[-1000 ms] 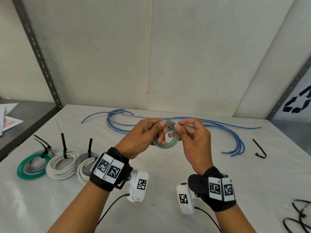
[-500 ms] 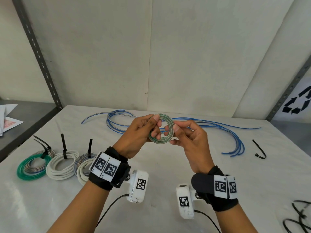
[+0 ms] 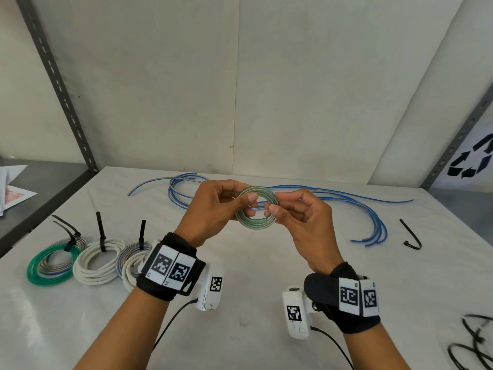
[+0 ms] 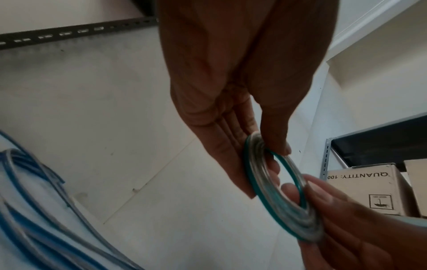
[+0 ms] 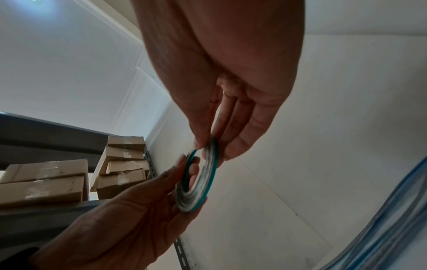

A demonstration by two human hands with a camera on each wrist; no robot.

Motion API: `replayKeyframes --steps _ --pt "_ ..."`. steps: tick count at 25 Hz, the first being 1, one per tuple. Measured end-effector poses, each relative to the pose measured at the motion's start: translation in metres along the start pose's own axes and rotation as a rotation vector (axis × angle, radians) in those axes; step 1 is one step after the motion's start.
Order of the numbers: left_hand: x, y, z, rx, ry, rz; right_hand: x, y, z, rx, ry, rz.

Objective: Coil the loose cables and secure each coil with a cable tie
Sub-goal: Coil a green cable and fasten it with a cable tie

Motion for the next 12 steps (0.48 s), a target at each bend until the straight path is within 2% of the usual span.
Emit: replayKeyframes --steps 6,12 --pt "0.0000 0.0002 0.0078 0.309 -0.056 -0.010 0.0003 -0.0035 0.0042 -0.161 0.000 0.000" --pt "-0.0002 -0.0021 0.0076 0.247 -0.057 0.001 -0.0007 -0.0035 0.0040 -0.104 0.040 -0.029"
Point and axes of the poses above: each hand's wrist, its own x-axis towards the middle knuckle, its own z-axis out of the back of the hand, y = z × x, the point moved 8 cm from there along x, towards the middle knuckle, and after that the axes turned 10 degrees about y, right-handed, at the moved point
